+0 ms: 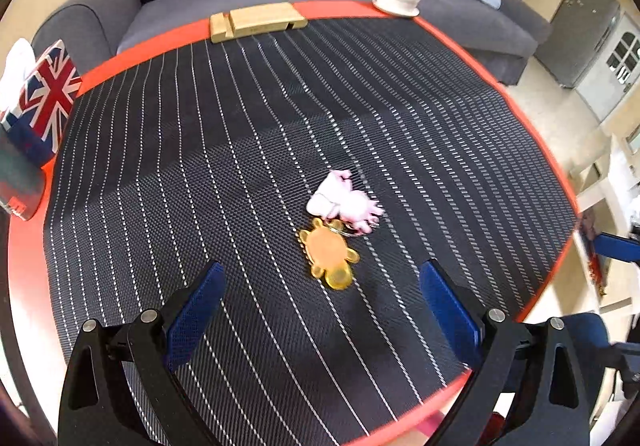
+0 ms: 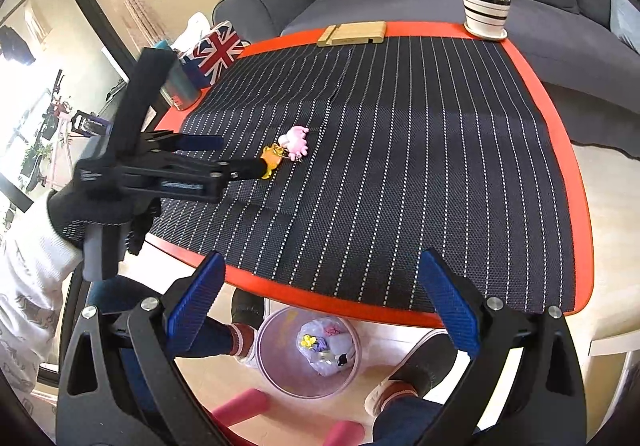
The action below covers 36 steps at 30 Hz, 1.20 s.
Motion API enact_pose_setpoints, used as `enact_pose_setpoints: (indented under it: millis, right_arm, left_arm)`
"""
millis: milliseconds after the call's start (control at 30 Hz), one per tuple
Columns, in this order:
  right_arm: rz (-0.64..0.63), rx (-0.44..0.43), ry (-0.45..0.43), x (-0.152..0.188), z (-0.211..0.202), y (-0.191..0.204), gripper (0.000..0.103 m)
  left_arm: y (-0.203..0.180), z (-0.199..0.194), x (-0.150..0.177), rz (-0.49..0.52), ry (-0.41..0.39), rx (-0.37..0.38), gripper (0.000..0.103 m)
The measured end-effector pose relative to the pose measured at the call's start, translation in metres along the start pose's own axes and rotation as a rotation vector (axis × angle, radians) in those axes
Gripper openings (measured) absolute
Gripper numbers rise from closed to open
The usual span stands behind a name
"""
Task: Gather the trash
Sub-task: 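Grasp the orange toy with the left gripper while the right moves toward the pink pig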
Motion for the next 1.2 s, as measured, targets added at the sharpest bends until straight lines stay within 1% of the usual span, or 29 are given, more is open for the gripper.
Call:
enact_pose_setpoints:
  millis: [67,167,200,233,300,333,433,500,567,933,1200]
  right_arm:
    - [0.005,-0.001,0.003,0.001,0.002,-0.002,0.096]
    - [0.007,-0.003,0.006,0.0,0.003,-0.004,0.096]
    - [0.008,-0.003,0.006,0.0,0.004,-0.005,0.096]
    - [0.008,-0.004,0.006,0.0,0.005,-0.005,0.096]
    - [0.008,-0.006,0.005,-0.001,0.005,-0.005,0.096]
    - [0.008,-0.007,0.005,-0.001,0.006,-0.005,0.096]
    - [0.005,-0.01,0.008,0.0,0.007,-0.004,0.096]
    - [0.003,-0.011,0.009,0.0,0.008,-0.002,0.096]
    - [0.002,-0.012,0.01,-0.001,0.009,-0.001,0.096]
    - [-0.027,-0.015,0.002,-0.015,0.013,0.011,0.096]
    - [-0.067,-0.015,0.003,-0.041,0.024,0.028,0.096]
  left_arm:
    - [0.002,0.006,0.0,0.0,0.004,-0.015,0.093]
    - [0.004,0.012,0.002,-0.011,0.015,-0.019,0.072]
    - [0.004,0.014,0.002,-0.012,0.018,-0.023,0.068]
    - [0.005,0.015,0.003,-0.01,0.02,-0.027,0.066]
    - [0.005,0.016,0.005,-0.01,0.023,-0.029,0.056]
    - [0.006,0.016,0.005,-0.011,0.021,-0.034,0.055]
    - [0.005,0.015,0.004,-0.006,0.011,-0.027,0.046]
    - [0.004,0.014,0.004,-0.002,0.005,-0.025,0.034]
    - [0.004,0.014,0.004,0.001,0.005,-0.026,0.028]
    - [0.006,-0.001,0.006,-0.001,-0.025,0.004,0.028]
    - [0.014,-0.024,0.006,-0.019,-0.071,0.017,0.027]
Point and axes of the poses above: each gripper's, at about its wrist camera, not at the fingertips, and z roughly the way its jaws point, y to its left, x to its underside, the point moved 10 cm from there along z, roughly the way its jaws point, and after that the axes turned 3 degrees about x, right-handed, at the moved point
